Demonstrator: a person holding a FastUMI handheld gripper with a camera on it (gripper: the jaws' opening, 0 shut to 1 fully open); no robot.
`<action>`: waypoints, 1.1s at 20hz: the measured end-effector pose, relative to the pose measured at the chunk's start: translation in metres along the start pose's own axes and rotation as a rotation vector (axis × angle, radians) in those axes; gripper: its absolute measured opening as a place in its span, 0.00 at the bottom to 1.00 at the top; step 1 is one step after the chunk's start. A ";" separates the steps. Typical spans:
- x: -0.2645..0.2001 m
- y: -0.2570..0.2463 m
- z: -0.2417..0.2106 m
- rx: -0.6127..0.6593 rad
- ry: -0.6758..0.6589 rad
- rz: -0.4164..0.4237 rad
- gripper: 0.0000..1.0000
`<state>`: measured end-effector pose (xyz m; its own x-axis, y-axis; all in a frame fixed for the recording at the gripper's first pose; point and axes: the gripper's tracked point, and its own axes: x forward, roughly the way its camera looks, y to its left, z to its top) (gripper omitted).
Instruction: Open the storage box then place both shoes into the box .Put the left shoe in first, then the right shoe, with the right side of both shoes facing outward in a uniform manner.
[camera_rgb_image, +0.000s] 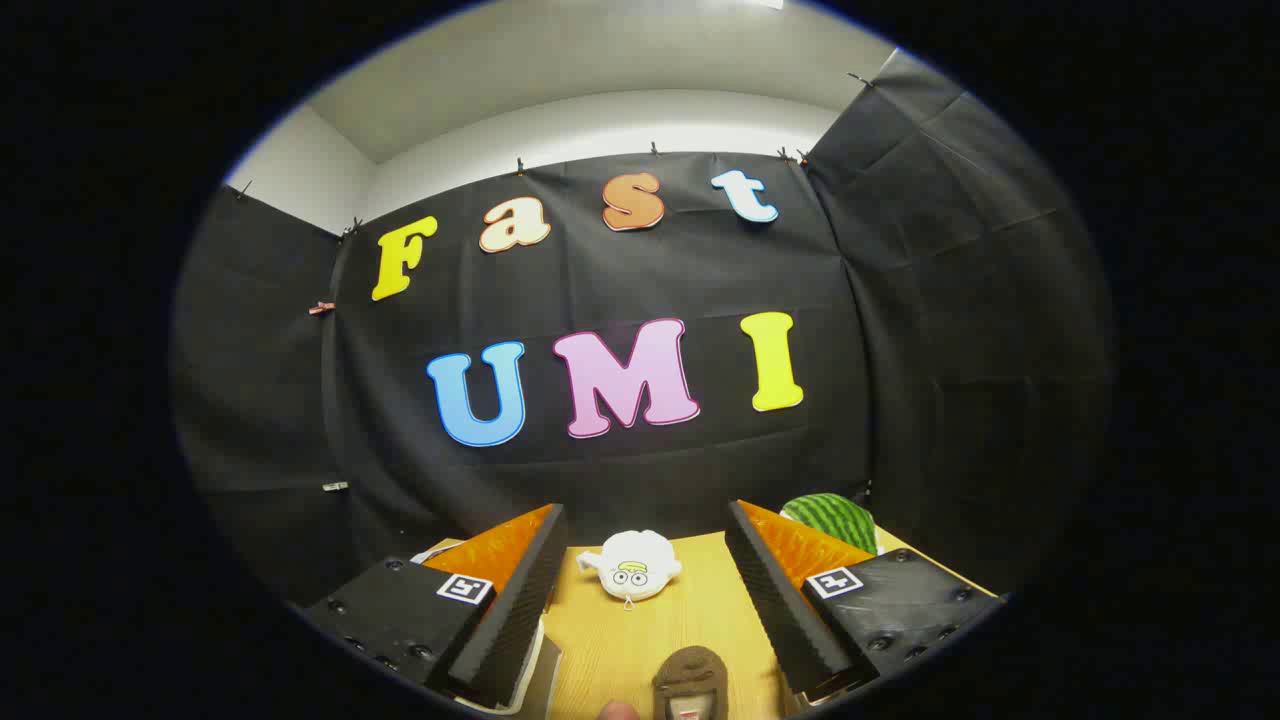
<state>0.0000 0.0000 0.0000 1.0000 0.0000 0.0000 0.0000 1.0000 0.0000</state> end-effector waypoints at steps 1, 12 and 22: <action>0.000 0.000 -0.001 0.004 0.002 0.008 0.97; 0.003 -0.004 -0.002 -0.005 0.004 0.014 0.98; 0.007 0.023 -0.040 0.199 0.120 0.139 0.97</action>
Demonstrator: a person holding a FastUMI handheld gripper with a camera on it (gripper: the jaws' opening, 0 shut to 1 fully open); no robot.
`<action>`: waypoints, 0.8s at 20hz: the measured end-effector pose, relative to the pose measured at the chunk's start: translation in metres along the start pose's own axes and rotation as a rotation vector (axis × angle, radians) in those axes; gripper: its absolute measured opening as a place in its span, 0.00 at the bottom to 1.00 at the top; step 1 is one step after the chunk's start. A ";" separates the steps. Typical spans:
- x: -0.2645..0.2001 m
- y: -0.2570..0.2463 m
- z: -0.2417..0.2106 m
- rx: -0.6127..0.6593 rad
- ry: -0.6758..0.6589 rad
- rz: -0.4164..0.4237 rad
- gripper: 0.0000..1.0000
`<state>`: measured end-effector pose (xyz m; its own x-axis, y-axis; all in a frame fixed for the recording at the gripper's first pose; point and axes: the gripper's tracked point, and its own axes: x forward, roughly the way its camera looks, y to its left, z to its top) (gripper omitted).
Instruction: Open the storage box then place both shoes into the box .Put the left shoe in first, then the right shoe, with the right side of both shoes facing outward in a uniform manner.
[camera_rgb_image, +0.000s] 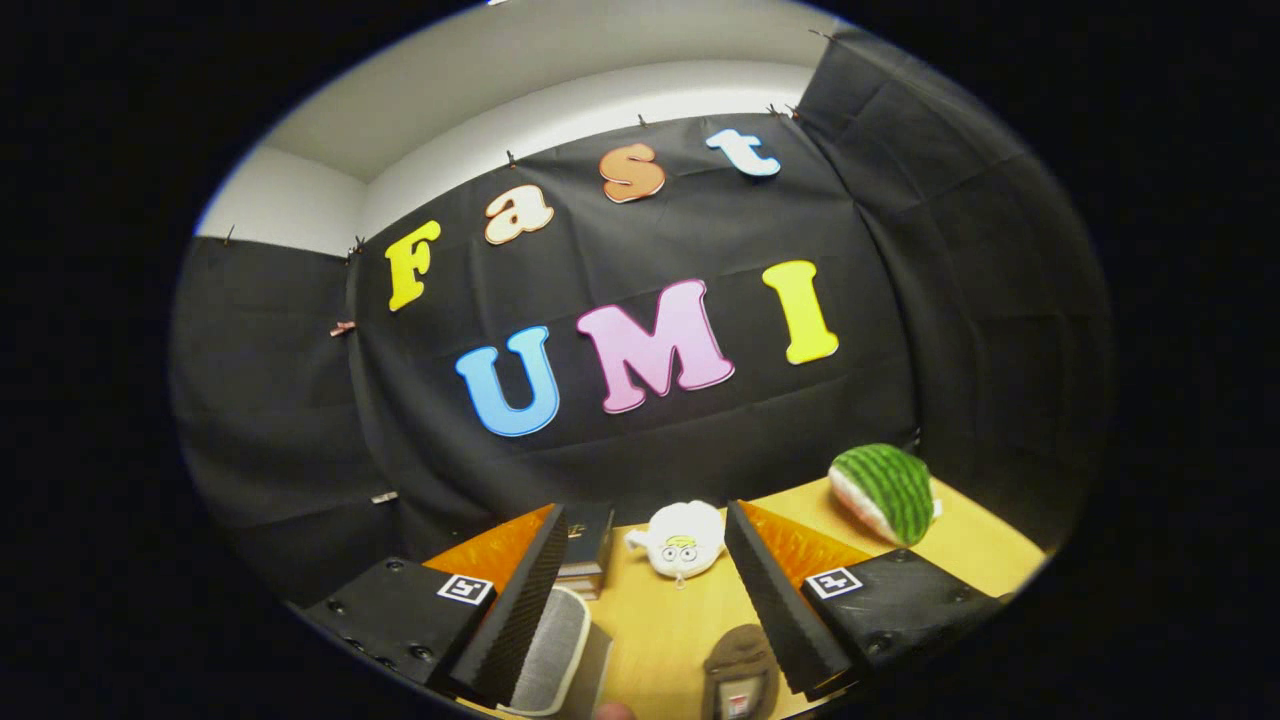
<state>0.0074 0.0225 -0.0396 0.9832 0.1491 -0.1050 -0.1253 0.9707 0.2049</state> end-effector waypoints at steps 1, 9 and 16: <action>0.000 0.004 -0.009 0.057 0.024 0.033 0.97; -0.009 0.013 -0.103 0.516 0.314 0.172 0.92; -0.020 0.037 -0.179 0.771 0.544 0.224 0.87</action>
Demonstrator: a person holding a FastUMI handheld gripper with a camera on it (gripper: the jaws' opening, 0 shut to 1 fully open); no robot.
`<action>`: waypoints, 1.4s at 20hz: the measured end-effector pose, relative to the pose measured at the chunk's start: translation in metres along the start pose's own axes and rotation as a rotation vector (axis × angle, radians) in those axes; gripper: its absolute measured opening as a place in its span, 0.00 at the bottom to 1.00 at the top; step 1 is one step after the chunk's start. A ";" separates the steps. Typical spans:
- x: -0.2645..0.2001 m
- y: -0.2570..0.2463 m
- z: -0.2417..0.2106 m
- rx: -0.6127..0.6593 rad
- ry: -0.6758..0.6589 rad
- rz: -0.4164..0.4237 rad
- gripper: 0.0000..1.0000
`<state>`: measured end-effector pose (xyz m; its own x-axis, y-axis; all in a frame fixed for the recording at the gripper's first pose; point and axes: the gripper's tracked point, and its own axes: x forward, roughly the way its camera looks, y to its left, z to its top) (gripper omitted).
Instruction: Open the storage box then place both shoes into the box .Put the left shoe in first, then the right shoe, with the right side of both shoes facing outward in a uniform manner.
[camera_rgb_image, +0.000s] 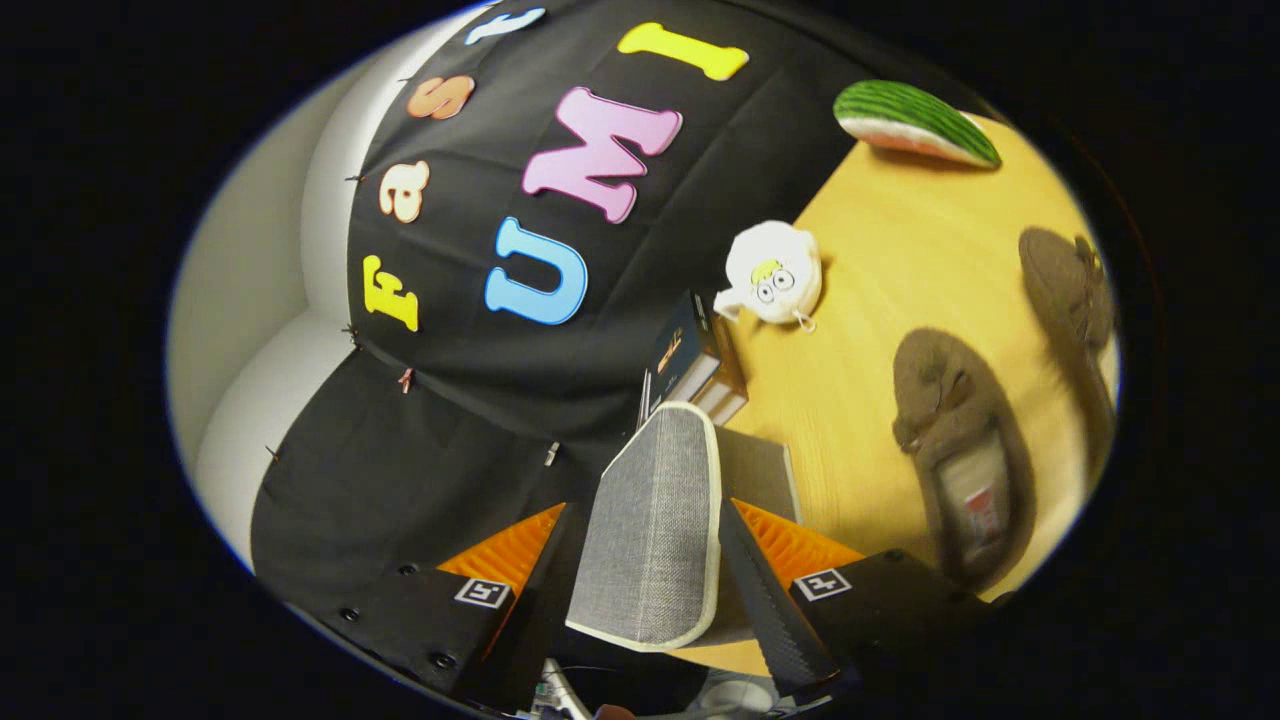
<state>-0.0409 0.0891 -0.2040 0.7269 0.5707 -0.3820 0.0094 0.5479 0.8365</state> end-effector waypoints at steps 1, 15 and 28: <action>0.005 -0.005 -0.008 0.034 0.027 0.001 0.87; 0.055 -0.032 -0.039 0.356 0.185 0.047 0.56; 0.040 0.024 -0.025 0.139 0.221 -0.144 0.09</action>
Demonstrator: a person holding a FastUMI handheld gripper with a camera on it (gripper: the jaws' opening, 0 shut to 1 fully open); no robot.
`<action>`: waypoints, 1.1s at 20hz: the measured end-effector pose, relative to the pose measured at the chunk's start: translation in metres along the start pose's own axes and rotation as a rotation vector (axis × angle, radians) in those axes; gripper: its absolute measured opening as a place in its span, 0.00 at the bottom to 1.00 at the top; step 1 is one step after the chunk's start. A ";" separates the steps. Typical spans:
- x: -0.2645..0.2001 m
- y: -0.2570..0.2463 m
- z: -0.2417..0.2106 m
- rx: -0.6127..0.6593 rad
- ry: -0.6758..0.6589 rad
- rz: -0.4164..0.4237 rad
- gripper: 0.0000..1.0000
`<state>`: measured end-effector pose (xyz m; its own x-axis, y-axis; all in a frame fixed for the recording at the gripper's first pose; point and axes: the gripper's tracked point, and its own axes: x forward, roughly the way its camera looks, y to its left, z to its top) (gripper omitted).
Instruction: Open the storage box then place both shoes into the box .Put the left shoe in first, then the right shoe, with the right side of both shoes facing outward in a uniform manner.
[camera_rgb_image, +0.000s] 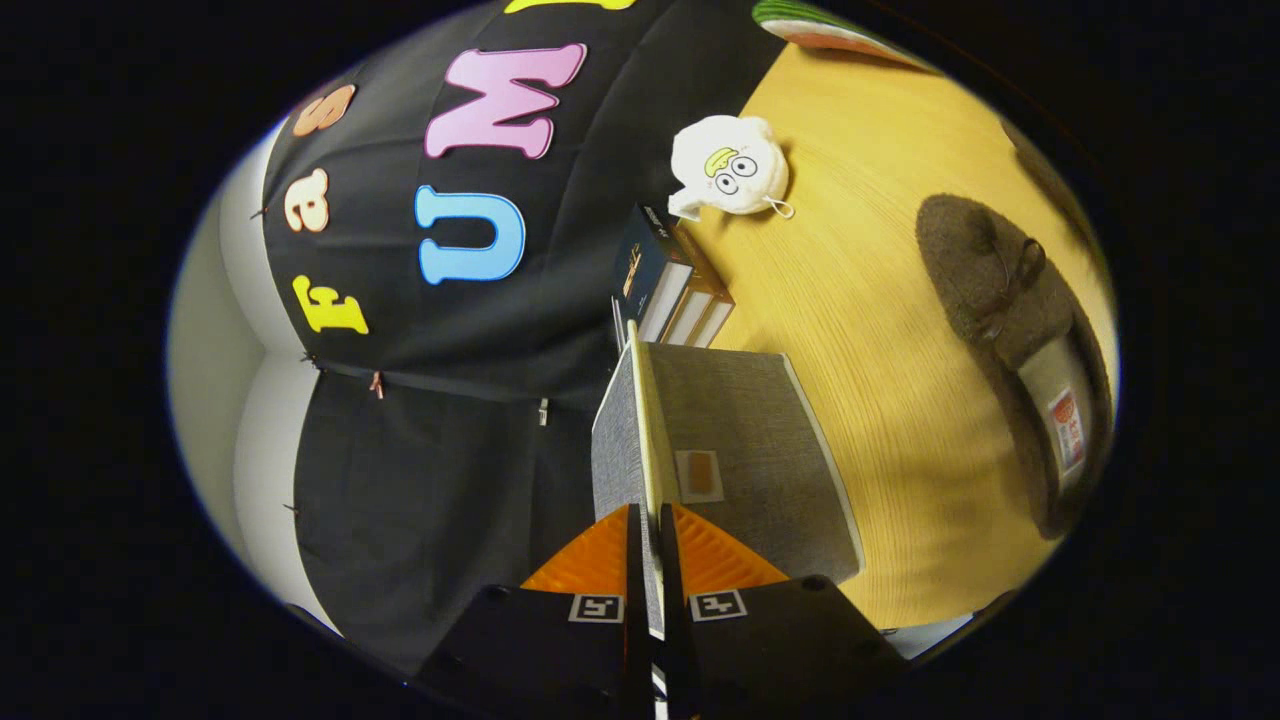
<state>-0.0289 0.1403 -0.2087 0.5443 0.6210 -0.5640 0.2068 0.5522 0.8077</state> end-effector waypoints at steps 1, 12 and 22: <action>-0.002 0.008 -0.002 -0.015 0.006 -0.026 0.09; 0.042 0.178 -0.048 -0.133 -0.048 0.097 0.09; 0.148 0.232 -0.109 -0.150 -0.038 0.118 0.09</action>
<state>0.0106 0.4206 -0.1238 0.5881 0.6667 -0.4578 0.0177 0.5552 0.8315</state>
